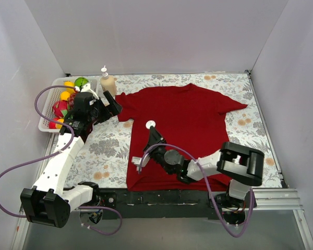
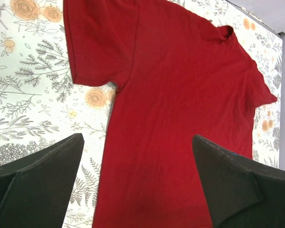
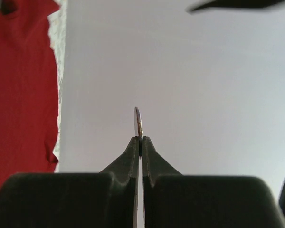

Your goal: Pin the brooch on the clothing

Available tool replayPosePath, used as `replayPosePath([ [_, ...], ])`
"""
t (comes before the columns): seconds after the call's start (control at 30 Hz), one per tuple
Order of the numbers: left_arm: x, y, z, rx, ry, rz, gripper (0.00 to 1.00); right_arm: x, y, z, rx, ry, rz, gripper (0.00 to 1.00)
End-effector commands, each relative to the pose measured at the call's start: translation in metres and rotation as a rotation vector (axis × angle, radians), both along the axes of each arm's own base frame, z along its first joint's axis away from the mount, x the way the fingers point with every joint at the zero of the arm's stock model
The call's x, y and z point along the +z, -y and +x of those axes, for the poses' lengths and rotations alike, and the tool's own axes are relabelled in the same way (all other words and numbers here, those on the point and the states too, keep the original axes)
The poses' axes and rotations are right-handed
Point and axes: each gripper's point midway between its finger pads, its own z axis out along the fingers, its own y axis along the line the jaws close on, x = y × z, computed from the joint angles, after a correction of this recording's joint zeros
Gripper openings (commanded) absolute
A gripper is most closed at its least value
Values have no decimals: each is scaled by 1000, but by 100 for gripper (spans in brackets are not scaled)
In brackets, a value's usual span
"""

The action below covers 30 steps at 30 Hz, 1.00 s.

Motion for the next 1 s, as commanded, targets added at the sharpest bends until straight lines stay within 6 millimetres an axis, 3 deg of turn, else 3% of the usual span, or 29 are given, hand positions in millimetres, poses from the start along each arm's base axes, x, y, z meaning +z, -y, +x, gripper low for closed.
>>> replayPosePath([
  [0.0,19,9,-2,-51,45,-24,98,116,44,-22,-90,339,411,1],
  [0.27,32,29,-9,-176,82,-73,98,143,37,-38,-35,370,482,1],
  [0.53,54,85,-47,-556,157,-267,93,161,40,-58,16,375,542,1],
  [0.67,60,98,-65,-679,174,-331,84,167,45,-61,17,373,562,1],
  [0.87,61,106,-82,-776,162,-383,54,171,49,-60,10,364,589,1],
  [0.97,64,107,-90,-797,171,-404,50,171,48,-60,10,361,594,1],
])
